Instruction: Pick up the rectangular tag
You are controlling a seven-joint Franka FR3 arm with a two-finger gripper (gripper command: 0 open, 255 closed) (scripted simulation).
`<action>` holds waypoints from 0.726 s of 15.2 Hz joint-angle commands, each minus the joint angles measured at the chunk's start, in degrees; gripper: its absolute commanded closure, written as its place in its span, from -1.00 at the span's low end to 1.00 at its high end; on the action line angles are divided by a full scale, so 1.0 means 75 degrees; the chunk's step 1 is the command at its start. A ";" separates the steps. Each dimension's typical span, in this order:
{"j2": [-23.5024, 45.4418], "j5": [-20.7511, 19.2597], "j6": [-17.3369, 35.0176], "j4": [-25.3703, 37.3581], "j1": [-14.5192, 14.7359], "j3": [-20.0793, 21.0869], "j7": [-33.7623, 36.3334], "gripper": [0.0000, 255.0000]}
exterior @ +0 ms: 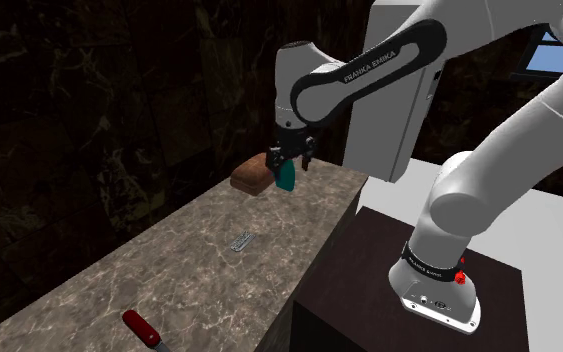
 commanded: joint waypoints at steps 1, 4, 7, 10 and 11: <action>0.0557 0.0040 0.0534 0.0002 -0.0028 0.0235 0.0578 -1.00; 0.1450 -0.0042 0.1235 0.0136 -0.0118 0.0512 0.1391 -1.00; 0.2411 -0.0275 0.1880 0.0385 -0.0206 0.0735 0.2266 -1.00; 0.3415 -0.0662 0.2442 0.0744 -0.0236 0.0847 0.3204 -1.00; 0.3754 -0.0815 0.2608 0.0888 -0.0222 0.0850 0.3524 -1.00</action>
